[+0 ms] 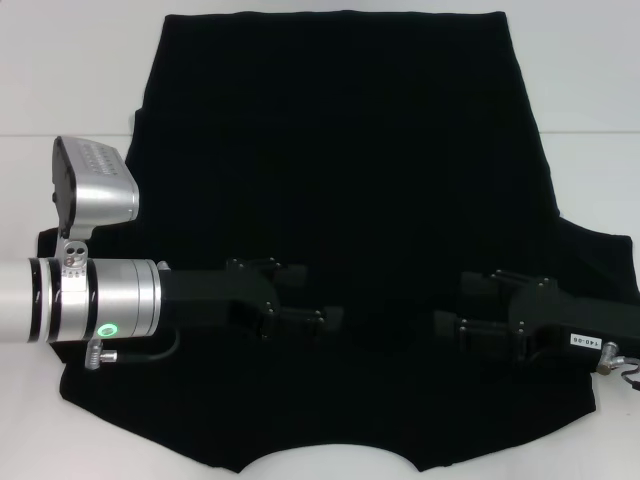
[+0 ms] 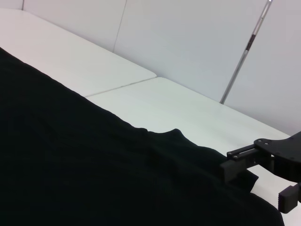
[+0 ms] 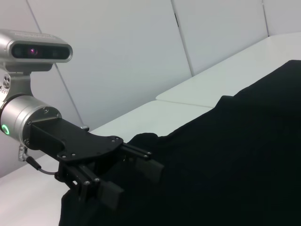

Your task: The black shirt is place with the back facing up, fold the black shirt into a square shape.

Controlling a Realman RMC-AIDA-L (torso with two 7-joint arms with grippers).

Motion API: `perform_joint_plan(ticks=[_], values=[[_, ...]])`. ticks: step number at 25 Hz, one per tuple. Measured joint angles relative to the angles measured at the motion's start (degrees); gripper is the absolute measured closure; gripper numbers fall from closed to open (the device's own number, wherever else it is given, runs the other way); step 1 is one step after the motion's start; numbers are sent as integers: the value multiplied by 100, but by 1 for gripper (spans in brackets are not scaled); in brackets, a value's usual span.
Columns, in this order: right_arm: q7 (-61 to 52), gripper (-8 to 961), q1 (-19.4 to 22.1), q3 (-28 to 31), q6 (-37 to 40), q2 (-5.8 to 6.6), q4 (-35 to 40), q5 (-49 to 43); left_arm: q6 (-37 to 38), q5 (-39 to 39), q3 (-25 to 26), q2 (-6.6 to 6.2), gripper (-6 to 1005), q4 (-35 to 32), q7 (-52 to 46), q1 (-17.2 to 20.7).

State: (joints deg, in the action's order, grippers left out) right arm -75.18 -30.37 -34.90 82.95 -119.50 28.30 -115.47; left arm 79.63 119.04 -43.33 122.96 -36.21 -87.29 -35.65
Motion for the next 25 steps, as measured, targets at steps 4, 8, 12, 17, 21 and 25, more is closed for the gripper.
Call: perform_joint_plan(ticks=[4,8,12,17,21,25], values=[[-2,71,5,72,-12,-3,0,-1,0,7,0,0,100,0,0,-2],[-4,71,2,172,-17,-3,-2,-2,0,20,0,3,105,0,1,7],[-12,71,-10,177,-17,-3,-9,-2,0,29,0,5,111,0,-1,12],[-250,72,-27,279,-30,-4,-5,-3,79,2,131,-10,117,-38,-349,18],[-1527,72,-190,642,-351,75,52,1,25,-34,642,-153,122,-173,-1695,4],[-3219,72,-485,684,-730,371,150,1,132,163,1045,-433,127,-377,-3357,51]])
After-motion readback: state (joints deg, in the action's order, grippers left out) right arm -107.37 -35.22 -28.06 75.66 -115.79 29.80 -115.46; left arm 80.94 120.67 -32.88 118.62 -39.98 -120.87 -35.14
